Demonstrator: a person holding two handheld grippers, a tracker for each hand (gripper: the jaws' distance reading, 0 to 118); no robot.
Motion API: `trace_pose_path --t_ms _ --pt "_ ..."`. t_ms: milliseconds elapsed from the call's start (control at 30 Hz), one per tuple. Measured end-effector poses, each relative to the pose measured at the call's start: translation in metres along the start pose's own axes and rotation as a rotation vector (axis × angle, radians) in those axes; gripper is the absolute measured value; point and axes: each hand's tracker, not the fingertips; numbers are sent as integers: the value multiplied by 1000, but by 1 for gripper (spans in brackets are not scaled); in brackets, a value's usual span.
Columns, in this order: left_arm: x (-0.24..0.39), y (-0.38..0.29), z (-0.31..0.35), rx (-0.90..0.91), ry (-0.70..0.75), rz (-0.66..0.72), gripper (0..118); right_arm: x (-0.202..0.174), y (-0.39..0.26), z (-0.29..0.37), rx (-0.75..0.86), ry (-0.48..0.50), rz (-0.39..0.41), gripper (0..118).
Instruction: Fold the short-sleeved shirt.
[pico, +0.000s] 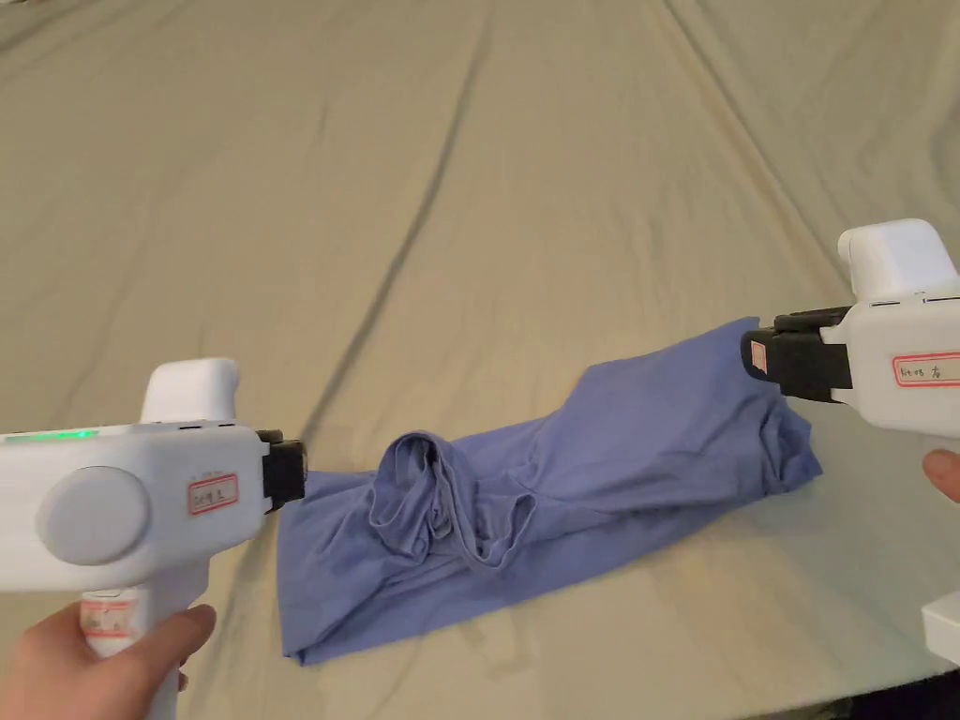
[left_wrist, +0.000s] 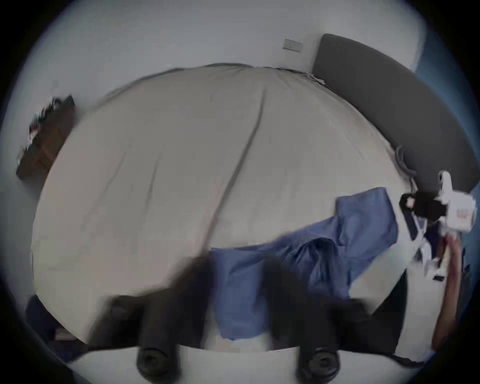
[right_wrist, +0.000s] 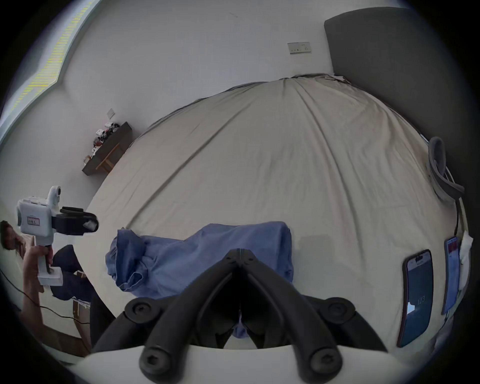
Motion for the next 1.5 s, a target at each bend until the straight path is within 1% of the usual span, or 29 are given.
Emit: trace_pose_path --t_ms 67,167,267,367,433,467,500,600,700,767,833,900,933,967,1000,1033,1100,1133,1200,1267,1300,1333,1367,1400,1433,1467,1500 --pt "22 0 -37 -105 -64 -53 0 -3 0 0 -4 -1 9 2" --pt "76 -8 -70 -191 -80 -149 0 -4 0 1 -14 -6 20 2" --pt "128 -13 -73 -161 -93 -277 0 -2 -1 2 -22 -25 27 2" --pt "152 -11 -72 -158 -179 -292 0 1 -1 2 -24 -27 18 2" --pt "155 -9 -71 -156 -173 -289 0 2 0 4 -21 -27 14 2" --pt "150 -4 -66 -145 -196 -280 0 2 0 6 -19 -29 14 2" --pt "145 -1 -61 -136 -258 -235 0 2 1 8 -16 -29 14 2" --pt "124 8 -31 -71 -315 -175 0 1 2 11 -12 -26 11 2" --pt "86 8 7 19 -382 -126 0 -4 2 12 -14 -29 10 2" --pt "39 1 24 46 -453 -26 0 -10 2 13 -16 -22 15 2" --pt "-6 -10 24 54 -515 76 0 -16 2 12 -22 -7 18 2" --pt "-61 -27 14 25 -580 241 0 -24 2 8 -31 4 26 2" --pt "-83 -36 6 22 -610 312 5 -27 1 7 -36 8 29 2" --pt "-102 -47 -4 12 -640 363 25 -31 1 4 -40 13 33 2" --pt "-115 -57 -13 6 -629 397 76 -36 0 2 -44 17 35 2" --pt "-126 -65 -21 12 -631 421 94 -39 -1 0 -46 23 39 2" --pt "-140 -82 -41 -31 -632 475 94 -46 -2 -5 -59 38 45 2" --pt "-136 -85 -49 -54 -645 500 94 -49 -2 -8 -65 43 48 2" --pt "-129 -91 -70 -92 -705 534 94 -53 -2 -13 -80 47 54 2" --pt "-112 -91 -89 -109 -784 535 94 -54 -2 -18 -88 50 53 2" --pt "-103 -89 -94 -90 -804 528 94 -55 -2 -19 -92 53 51 2" --pt "-98 -86 -95 1 -876 532 94 -55 -2 -20 -95 57 49 2" --pt "-89 -84 -101 1 -857 555 94 -54 -2 -21 -96 60 45 2" --pt "-92 -86 -108 -18 -800 553 93 -54 -2 -22 -99 61 42 2" --pt "-92 -87 -108 17 -811 539 72 -54 -2 -22 -100 59 41 2" --pt "-91 -87 -108 10 -771 523 27 -54 -2 -22 -102 55 42 2" --pt "-93 -91 -107 12 -754 549 16 -53 -1 -22 -103 51 43 2"
